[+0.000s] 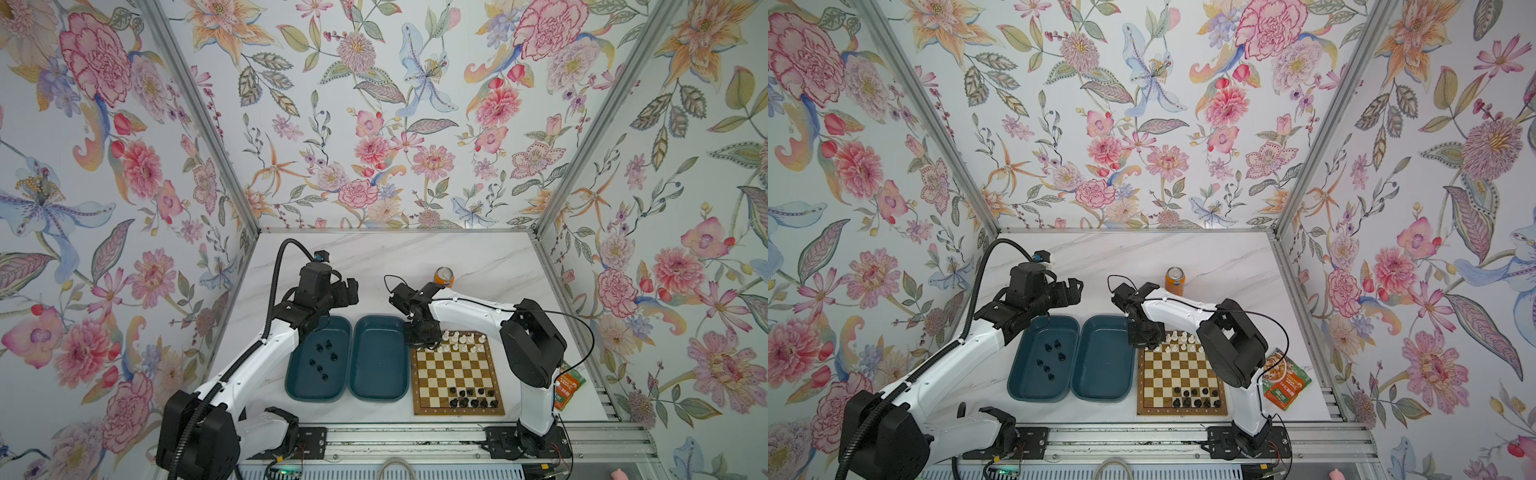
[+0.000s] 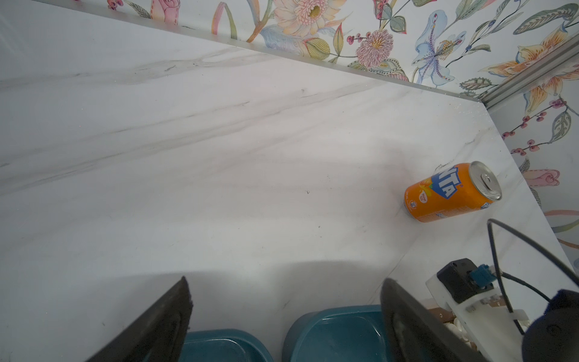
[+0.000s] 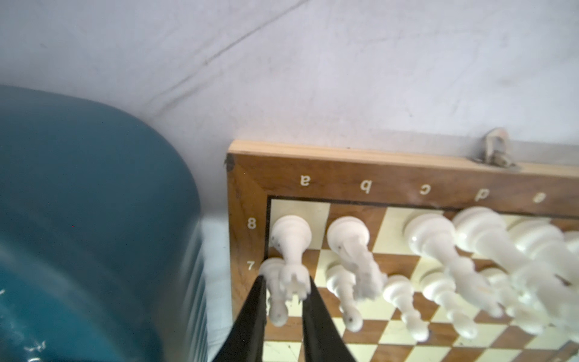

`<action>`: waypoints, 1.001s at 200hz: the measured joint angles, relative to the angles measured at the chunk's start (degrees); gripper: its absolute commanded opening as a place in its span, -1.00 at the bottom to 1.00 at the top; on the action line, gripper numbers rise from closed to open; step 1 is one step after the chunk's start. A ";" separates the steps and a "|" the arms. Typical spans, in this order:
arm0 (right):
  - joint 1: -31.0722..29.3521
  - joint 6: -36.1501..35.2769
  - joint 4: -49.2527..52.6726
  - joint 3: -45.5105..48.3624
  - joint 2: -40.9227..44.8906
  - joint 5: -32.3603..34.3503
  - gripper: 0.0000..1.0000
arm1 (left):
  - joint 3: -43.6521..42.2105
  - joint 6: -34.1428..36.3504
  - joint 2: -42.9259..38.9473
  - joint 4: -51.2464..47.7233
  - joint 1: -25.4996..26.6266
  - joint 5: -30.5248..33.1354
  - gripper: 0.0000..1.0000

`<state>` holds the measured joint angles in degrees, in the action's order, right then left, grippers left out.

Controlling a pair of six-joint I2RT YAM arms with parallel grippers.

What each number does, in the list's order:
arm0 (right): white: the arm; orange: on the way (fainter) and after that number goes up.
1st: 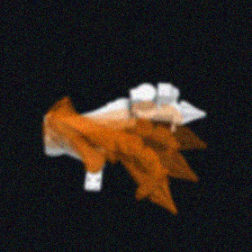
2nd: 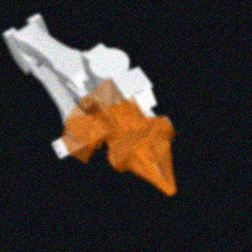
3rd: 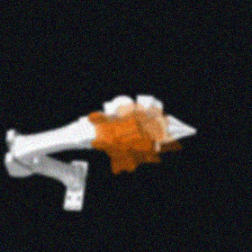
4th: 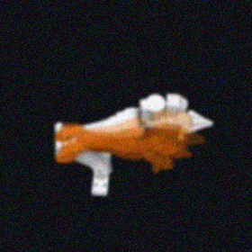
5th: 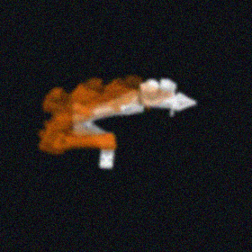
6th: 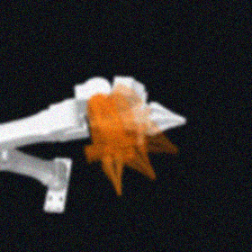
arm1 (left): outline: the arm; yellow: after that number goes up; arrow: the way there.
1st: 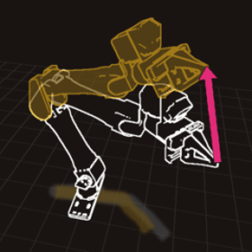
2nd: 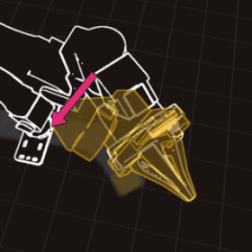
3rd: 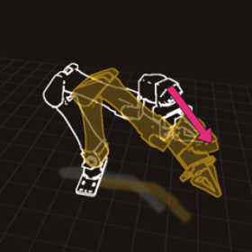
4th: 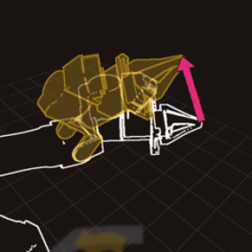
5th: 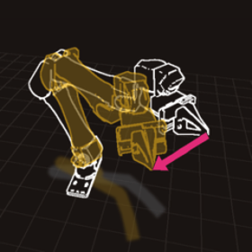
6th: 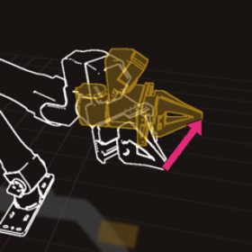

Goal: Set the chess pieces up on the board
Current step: 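Lower the white pawn onto the empty square beside the far-corner rook, release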

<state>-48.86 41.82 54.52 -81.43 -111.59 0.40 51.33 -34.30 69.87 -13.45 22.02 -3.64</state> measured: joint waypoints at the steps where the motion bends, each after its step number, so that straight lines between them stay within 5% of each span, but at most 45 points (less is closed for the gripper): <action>1: 0.00 -0.02 0.00 0.00 -0.02 0.00 -0.54 | 0.00 0.00 0.00 0.00 0.00 0.00 0.90; 200: 0.00 0.20 -0.42 0.85 -0.02 -0.09 -0.54 | 0.00 0.00 -0.55 0.02 -0.26 1.05 0.90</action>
<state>-48.86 42.02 54.11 -80.58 -111.61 0.32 51.33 -34.30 69.32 -13.43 21.76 -2.59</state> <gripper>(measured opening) 0.228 0.953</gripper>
